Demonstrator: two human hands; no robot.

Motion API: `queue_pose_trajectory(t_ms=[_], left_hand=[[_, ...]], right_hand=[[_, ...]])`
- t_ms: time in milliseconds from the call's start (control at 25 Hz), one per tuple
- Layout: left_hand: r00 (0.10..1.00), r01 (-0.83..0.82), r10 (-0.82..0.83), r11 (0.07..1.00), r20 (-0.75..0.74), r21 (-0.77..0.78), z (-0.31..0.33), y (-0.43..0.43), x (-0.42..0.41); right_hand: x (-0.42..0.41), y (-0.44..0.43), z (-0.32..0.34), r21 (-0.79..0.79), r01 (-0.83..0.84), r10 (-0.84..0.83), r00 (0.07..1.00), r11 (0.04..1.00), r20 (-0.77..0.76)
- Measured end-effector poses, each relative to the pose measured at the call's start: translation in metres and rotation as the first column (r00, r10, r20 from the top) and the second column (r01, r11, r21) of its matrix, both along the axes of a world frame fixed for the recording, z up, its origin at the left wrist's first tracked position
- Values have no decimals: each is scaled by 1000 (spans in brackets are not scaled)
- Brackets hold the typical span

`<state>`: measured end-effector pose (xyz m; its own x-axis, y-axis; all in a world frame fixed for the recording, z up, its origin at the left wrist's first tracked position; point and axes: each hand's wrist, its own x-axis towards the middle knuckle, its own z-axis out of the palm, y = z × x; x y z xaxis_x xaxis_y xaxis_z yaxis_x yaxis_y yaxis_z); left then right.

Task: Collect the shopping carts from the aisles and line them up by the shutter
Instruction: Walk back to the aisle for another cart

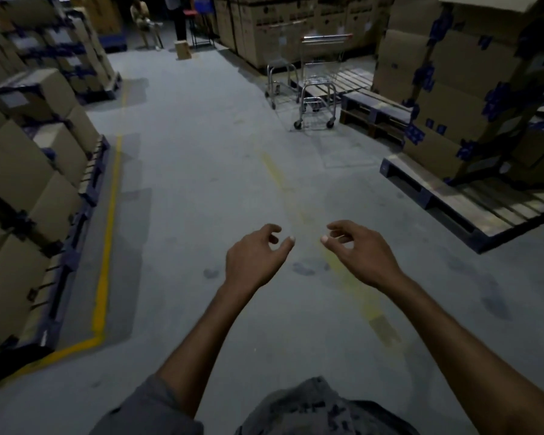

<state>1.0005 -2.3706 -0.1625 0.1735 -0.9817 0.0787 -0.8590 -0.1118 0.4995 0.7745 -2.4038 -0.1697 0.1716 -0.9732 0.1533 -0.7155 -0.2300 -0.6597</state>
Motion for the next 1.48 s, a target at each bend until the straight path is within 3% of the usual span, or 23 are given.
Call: queue_pose_trajectory(t_ms=[120,240,400,560,680,840,1120,1240,1360,1480], left_hand=[[998,-20,21,1000,-55,22,10,-64,34],[1000,9,-8,1000,24,-30,4,-122,56],[962,131,-83,976,262,-171,-21,-210,81],[881,254,-139,945,451,-205,-40,-319,106],[882,259,-171,955,440,-147,-53,-407,122],[940,185,-137,975,314,-127,-48,-513,142],[999,38,-36,993,15,-111,-35,-691,199],[1000,26,-26,994,3,-110,-42,-773,235],[997,77,-78,991,-2,-113,-47,-866,273],[972,210,-192,968,133,-136,-42,-959,308]], right_hand=[[33,-58,2,26,30,-32,995,999,98],[61,-114,-2,-19,19,-19,1000,1000,15],[91,-207,-18,-178,1,-35,982,984,-186],[116,-322,-36,-280,-25,-46,969,960,-243],[136,-414,-42,-274,-66,-13,961,960,-276],[155,-525,-35,-268,-141,52,948,953,-315],[204,-703,-41,-100,-102,87,986,990,-145],[233,-779,-46,-62,-92,88,994,994,-63],[266,-863,-45,14,-34,32,992,999,124],[293,-941,-35,49,36,-45,978,998,202]])
